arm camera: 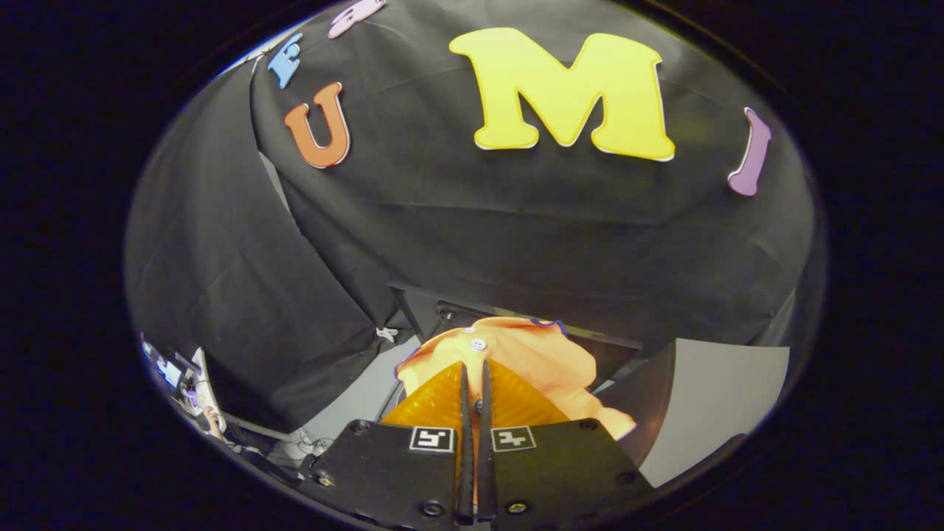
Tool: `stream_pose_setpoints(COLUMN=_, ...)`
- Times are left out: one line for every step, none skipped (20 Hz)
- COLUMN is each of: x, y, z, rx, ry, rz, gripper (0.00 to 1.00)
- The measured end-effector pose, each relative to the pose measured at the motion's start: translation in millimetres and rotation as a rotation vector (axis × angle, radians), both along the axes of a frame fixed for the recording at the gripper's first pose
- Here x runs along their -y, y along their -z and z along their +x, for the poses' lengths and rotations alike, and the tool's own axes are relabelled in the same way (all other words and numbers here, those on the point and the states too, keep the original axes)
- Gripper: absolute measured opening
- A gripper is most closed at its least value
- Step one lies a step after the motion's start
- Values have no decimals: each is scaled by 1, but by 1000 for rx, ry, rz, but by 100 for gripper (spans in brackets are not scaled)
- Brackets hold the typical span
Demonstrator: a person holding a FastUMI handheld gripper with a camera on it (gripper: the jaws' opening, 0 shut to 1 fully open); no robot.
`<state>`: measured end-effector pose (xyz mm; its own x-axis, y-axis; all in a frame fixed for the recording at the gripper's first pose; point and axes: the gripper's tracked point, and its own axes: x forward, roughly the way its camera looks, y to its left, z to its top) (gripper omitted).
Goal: Put the clothes into the washing machine and then close the washing machine lid.
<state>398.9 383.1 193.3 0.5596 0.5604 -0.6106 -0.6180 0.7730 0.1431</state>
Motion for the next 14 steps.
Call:
stream_pose_setpoints(x=-3, y=3, z=0, rx=-5, ry=-2, rz=-5, gripper=6)
stream_pose_setpoints(x=-8, y=7, z=0, rx=-10, ry=-2, rz=-10, gripper=6)
stream_pose_setpoints(x=-12, y=12, z=1, rx=-15, ry=-4, rz=-14, gripper=6)
stream_pose_setpoints(x=-16, y=17, z=3, rx=-21, ry=-3, rz=-16, gripper=6)
stream_pose_setpoints(x=-19, y=24, z=2, rx=-29, ry=-2, rz=-21, gripper=6)
stream_pose_setpoints(x=-22, y=31, z=3, rx=-39, ry=-2, rz=-25, gripper=6)
stream_pose_setpoints(x=-26, y=39, z=2, rx=-51, ry=1, rz=-31, gripper=6)
stream_pose_setpoints(x=-28, y=47, z=3, rx=-61, ry=2, rz=-35, gripper=6)
stream_pose_setpoints(x=-32, y=55, z=3, rx=-70, ry=5, rz=-40, gripper=6)
stream_pose_setpoints(x=-34, y=63, z=3, rx=-81, ry=8, rz=-46, gripper=6)
stream_pose_setpoints(x=-36, y=72, z=2, rx=-93, ry=8, rz=-52, gripper=6)
stream_pose_setpoints(x=-39, y=81, z=2, rx=-110, ry=14, rz=-58, gripper=6)
stream_pose_setpoints(x=-41, y=90, z=1, rx=-126, ry=19, rz=-62, gripper=6)
stream_pose_setpoints(x=-43, y=97, z=2, rx=-137, ry=23, rz=-64, gripper=6)
